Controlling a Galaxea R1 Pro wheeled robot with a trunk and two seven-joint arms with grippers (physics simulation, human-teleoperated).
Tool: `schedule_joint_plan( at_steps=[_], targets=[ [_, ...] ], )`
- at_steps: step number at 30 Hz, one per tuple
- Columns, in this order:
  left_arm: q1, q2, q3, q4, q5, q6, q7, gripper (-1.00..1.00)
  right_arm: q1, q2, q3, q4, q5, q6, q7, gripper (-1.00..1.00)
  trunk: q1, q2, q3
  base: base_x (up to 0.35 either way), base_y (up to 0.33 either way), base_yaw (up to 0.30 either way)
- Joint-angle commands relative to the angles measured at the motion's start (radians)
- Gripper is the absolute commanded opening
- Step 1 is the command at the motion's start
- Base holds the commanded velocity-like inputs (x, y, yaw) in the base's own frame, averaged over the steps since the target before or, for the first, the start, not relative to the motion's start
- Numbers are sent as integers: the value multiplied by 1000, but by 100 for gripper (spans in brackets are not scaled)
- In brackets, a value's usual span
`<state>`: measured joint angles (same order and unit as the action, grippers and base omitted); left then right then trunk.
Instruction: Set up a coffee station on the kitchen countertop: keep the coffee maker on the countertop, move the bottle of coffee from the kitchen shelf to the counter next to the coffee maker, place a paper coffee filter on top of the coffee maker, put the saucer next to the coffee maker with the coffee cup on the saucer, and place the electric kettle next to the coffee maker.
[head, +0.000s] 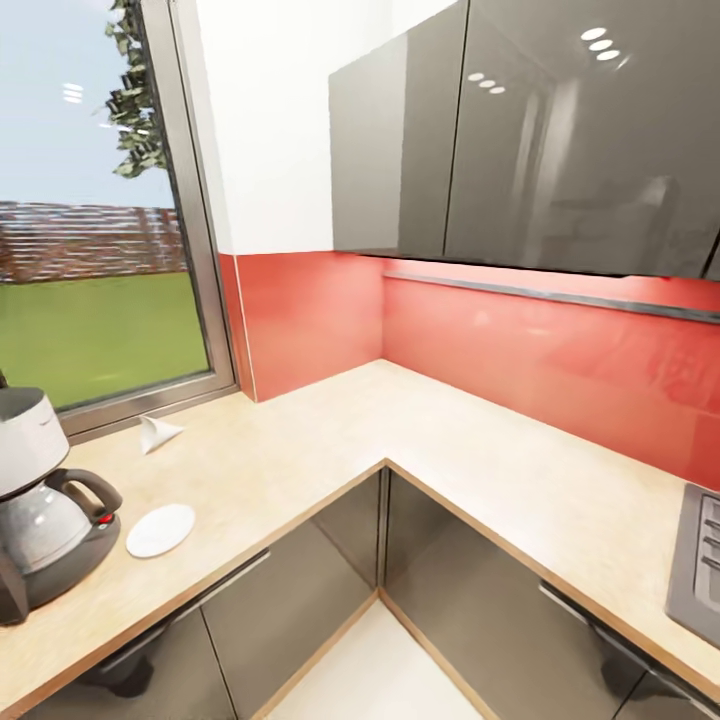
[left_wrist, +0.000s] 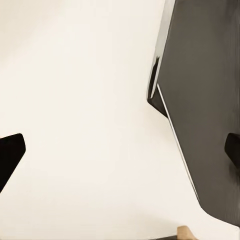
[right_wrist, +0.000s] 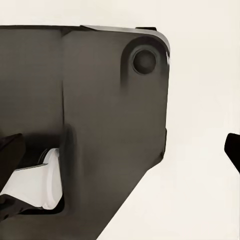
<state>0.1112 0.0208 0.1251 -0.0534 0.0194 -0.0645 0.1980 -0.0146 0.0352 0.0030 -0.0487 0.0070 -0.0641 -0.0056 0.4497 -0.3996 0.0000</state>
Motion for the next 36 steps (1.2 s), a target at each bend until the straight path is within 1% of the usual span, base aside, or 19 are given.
schedule_joint_plan(
  at_steps=[1, 7, 11, 23, 28, 36],
  targets=[
    [1, 1, 6, -1, 2, -2, -1, 100, 0, 0, 0, 1, 1, -3, -1, 100, 0, 0, 0, 6, -3, 280],
    [1, 6, 10, -3, 3, -9, 1, 100, -1, 0, 0, 1, 1, -2, -1, 100, 0, 0, 0, 2, -1, 280],
    [1, 3, 18, -3, 8, -11, 10, 100, -1, -1, 0, 1, 1, -2, -1, 100, 0, 0, 0, -13, 34, 280],
    [1, 7, 20, -3, 9, -10, 15, 100, -1, -1, -1, -11, 1, -3, -1, 100, 0, 0, 0, -47, 215, 280],
    [1, 3, 19, -3, 7, -11, 15, 100, -1, -1, -1, -29, 1, 0, -1, 100, 0, 0, 0, -1, 23, 280],
    [1, 4, 17, 1, 4, -11, 15, 100, -1, 0, 0, -31, 4, 0, -1, 100, 0, 0, 0, 0, 2, 280]
  ],
)
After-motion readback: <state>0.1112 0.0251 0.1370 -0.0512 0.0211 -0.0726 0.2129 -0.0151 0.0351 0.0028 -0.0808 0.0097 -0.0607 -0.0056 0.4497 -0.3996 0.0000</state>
